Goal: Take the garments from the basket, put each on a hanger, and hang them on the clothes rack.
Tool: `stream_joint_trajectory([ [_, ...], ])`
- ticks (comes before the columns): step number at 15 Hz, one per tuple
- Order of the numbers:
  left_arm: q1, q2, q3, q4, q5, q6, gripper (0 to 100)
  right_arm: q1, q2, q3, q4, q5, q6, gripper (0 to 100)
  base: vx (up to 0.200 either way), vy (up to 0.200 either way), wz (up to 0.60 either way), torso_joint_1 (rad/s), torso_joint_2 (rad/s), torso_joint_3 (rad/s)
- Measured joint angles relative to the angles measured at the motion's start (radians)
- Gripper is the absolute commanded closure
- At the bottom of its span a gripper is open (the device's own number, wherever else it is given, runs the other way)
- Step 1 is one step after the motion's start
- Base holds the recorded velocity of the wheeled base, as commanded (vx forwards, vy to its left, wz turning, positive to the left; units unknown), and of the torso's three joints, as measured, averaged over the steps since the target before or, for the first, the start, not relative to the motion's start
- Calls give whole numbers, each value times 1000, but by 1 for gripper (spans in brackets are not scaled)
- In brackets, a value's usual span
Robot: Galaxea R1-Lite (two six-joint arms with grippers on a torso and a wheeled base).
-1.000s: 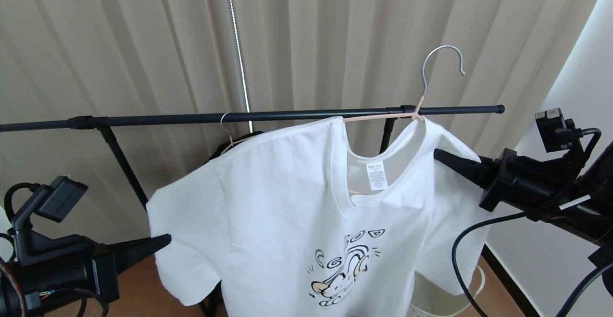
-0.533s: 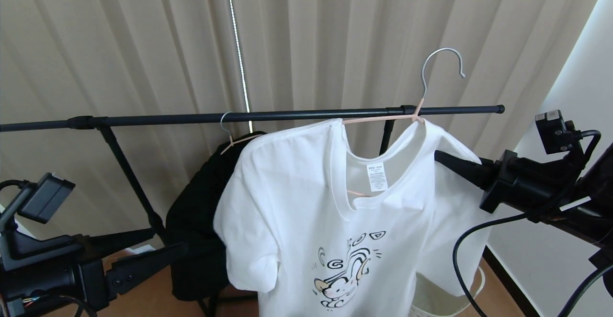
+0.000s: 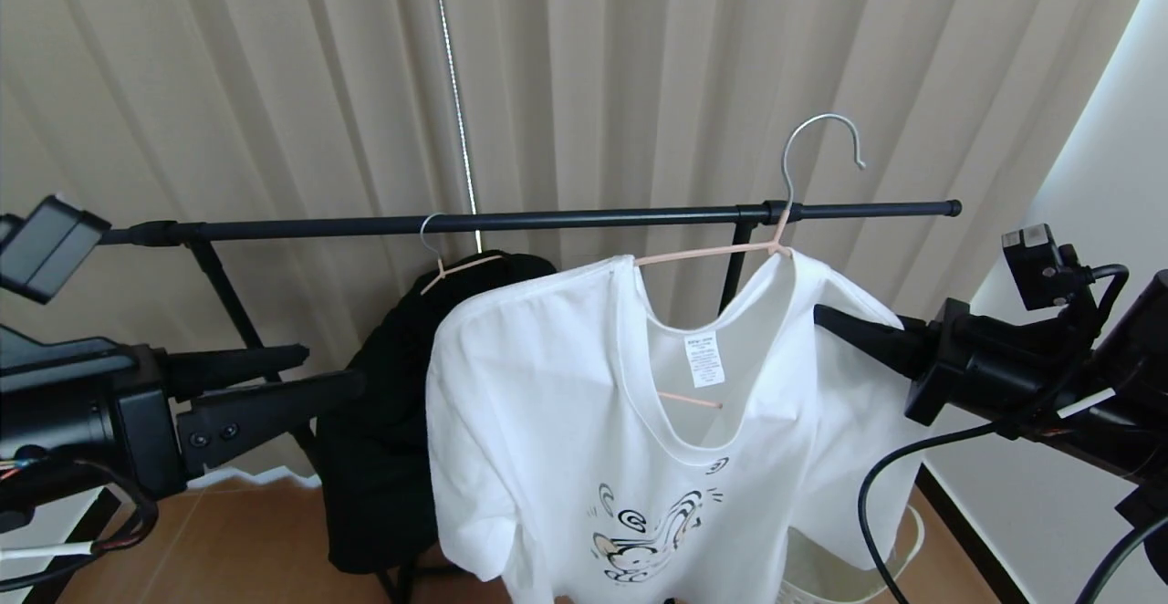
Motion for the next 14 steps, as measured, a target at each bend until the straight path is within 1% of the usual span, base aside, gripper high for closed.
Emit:
stream_joint_trajectory([
  [2, -58, 27, -115, 80, 3, 3, 0, 19, 5, 4, 0, -1, -2, 100, 0, 0, 0, 0, 0, 0],
  [4, -100, 60, -192, 136, 5, 4, 0, 29, 6, 8, 0, -1, -2, 100, 0, 0, 0, 0, 0, 0],
  [6, -144, 106, -308, 221, 10, 11, 0, 42, 6, 12, 0, -2, -3, 100, 0, 0, 0, 0, 0, 0],
  [7, -168, 135, -369, 266, 31, 34, 0, 48, 6, 13, 0, -3, -4, 100, 0, 0, 0, 0, 0, 0],
  [8, -197, 169, -431, 307, 74, 68, 0, 51, 6, 13, 0, -3, -4, 100, 0, 0, 0, 0, 0, 0],
  [10, -254, 234, -535, 366, 131, 125, 0, 53, 6, 12, 0, -3, -3, 100, 0, 0, 0, 0, 0, 0],
  [12, -312, 300, -639, 452, 147, 191, 0, 54, 5, 12, 0, -3, -13, 100, 0, 0, 0, 0, 0, 0],
  [14, -345, 348, -718, 509, 149, 237, 0, 54, 6, 17, 0, -3, -43, 100, 0, 0, 0, 0, 0, 0],
])
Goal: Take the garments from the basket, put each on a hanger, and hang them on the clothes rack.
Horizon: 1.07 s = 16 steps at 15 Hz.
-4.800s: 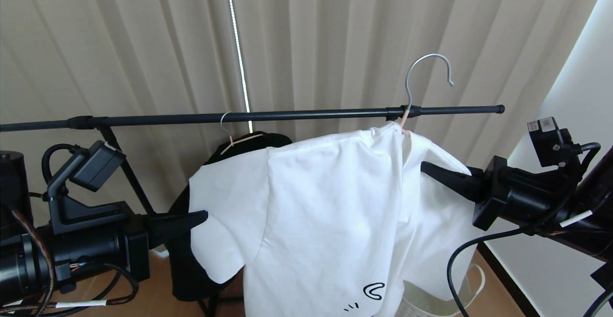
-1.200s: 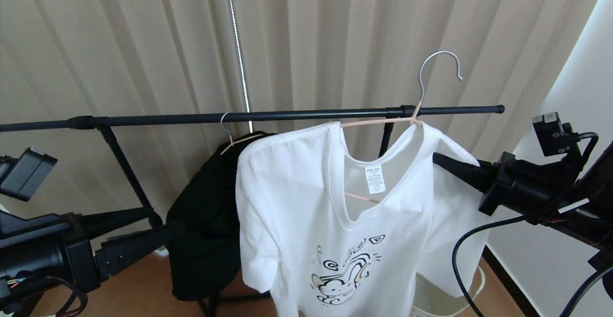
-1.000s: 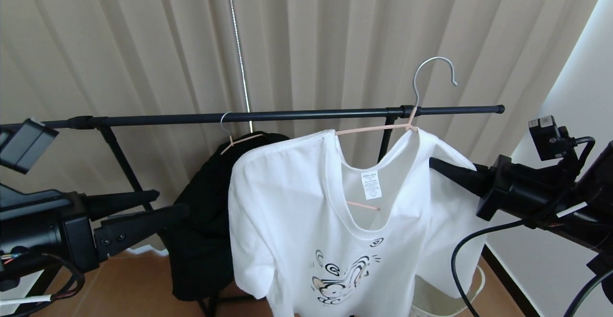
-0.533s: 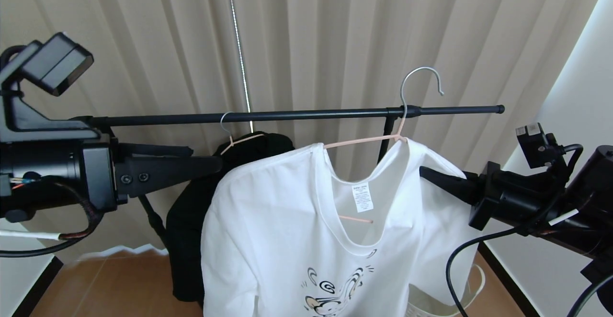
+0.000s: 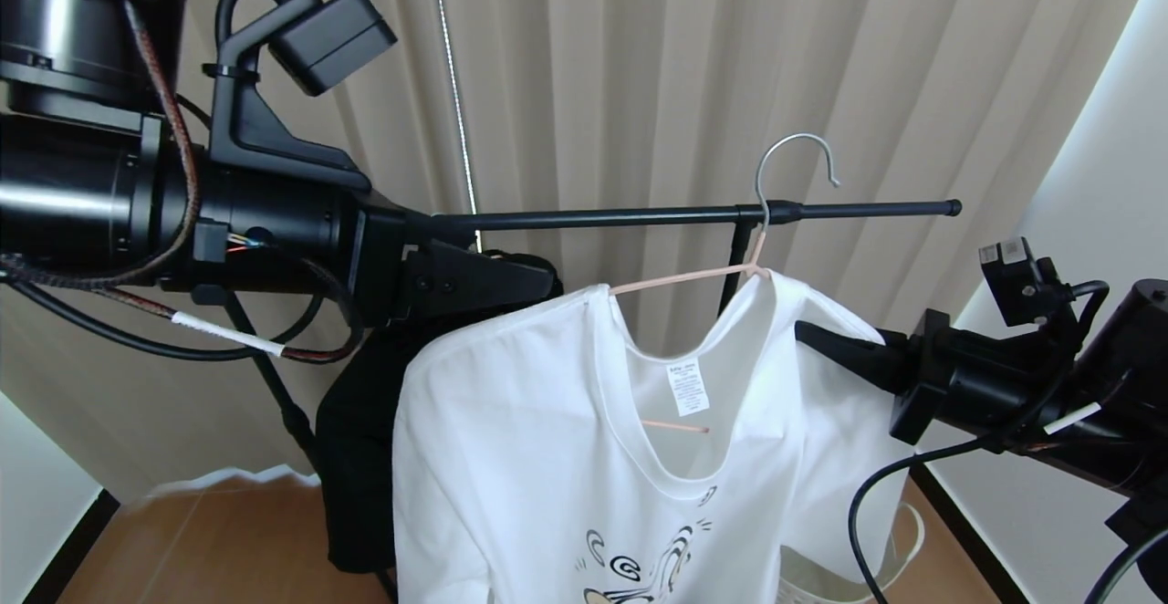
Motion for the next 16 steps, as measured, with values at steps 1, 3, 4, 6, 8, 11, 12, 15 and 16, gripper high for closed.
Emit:
stream_joint_trajectory([
  [1, -10, 22, -44, 35, -1, 25, 0, 0, 0, 3, 0, 0, -11, 100, 0, 0, 0, 0, 0, 0],
  [3, -27, 68, -116, 113, -5, 99, 0, 2, 1, 4, 0, 0, -17, 100, 0, 0, 0, 0, 0, 0],
  [4, -36, 86, -136, 126, -8, 136, 0, 2, 1, 4, 0, 0, -17, 100, 0, 0, 0, 0, 0, 0],
  [6, -56, 118, -158, 134, -18, 195, 0, 4, 1, 5, 0, 0, -17, 100, 0, 0, 0, 0, 0, 0],
  [8, -71, 148, -170, 137, -20, 235, 0, 9, 1, 5, 0, -2, -17, 100, 0, 0, 0, 0, 0, 0],
  [11, -87, 179, -201, 182, -33, 270, 0, 11, 1, 5, 0, -2, -17, 100, 0, 0, 0, 0, 0, 0],
  [12, -90, 189, -227, 218, -44, 289, 0, 10, 1, 4, 0, -2, -17, 100, 0, 0, 0, 0, 0, 0],
  [15, -97, 223, -286, 294, -48, 333, 0, 10, 1, 3, 0, -4, -17, 100, 0, 0, 0, 0, 0, 0],
  [16, -103, 235, -293, 295, -48, 333, 0, 10, 2, 2, 0, -3, -17, 100, 0, 0, 0, 0, 0, 0],
])
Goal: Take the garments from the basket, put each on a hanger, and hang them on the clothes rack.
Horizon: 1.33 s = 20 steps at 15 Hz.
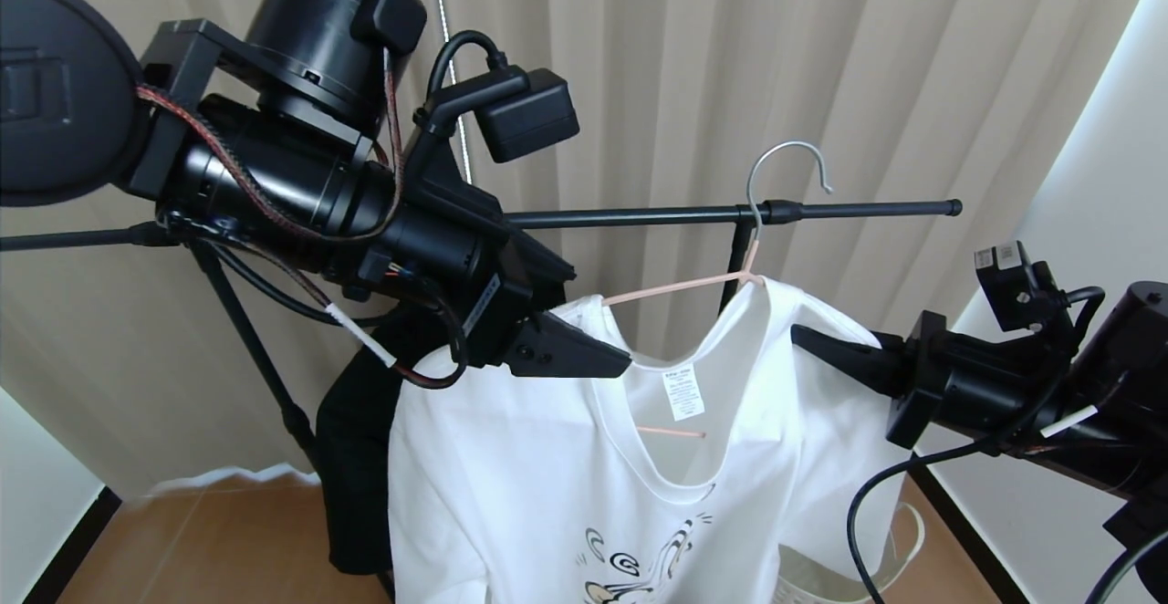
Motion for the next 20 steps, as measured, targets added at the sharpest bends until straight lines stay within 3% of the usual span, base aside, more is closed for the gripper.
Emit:
stream_joint_trajectory([
  [20, -42, 93, -7, 0, 2, 1, 0, -1, -2, -9, 0, -2, 1, 100, 0, 0, 0, 0, 0, 0],
])
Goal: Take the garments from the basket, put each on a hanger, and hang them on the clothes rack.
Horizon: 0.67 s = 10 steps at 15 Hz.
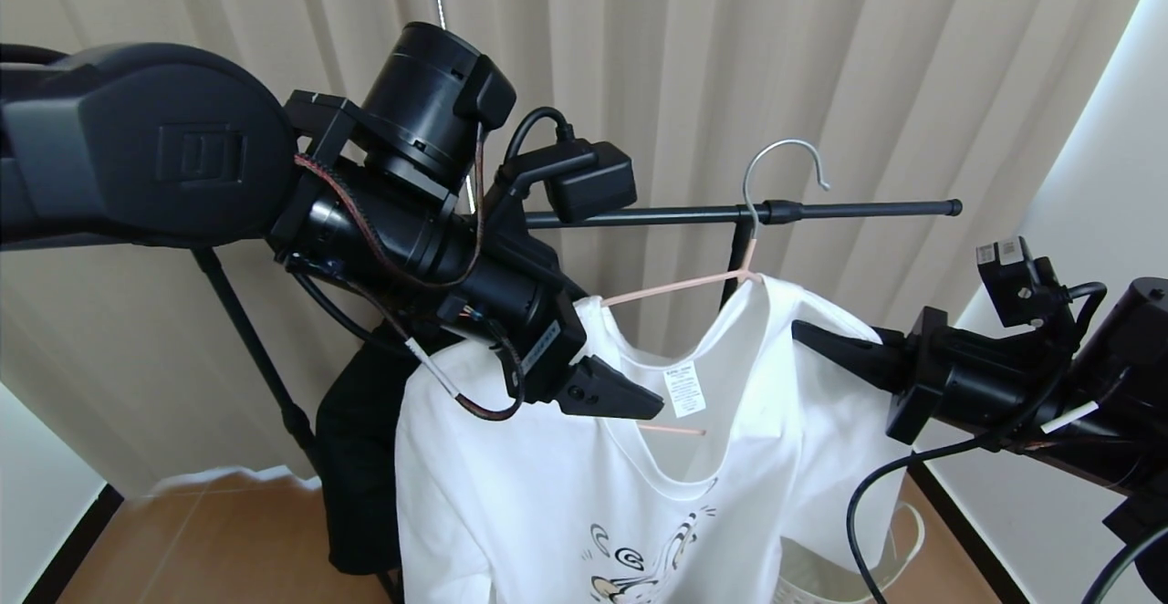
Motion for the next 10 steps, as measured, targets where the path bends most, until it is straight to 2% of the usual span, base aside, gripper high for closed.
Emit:
stream_joint_trajectory([
  [2, -2, 1, 1, 0, 0, 1, 0, 0, 0, -1, 0, 0, 0, 100, 0, 0, 0, 0, 0, 0],
  [3, -3, 0, 4, 0, 0, 2, 100, 0, 0, -1, 0, 0, 0, 100, 0, 0, 0, 0, 0, 0],
  [10, -2, -5, 9, -2, 2, 3, 100, -3, -2, -3, -1, 0, 2, 100, 0, 0, 0, 0, 0, 0],
])
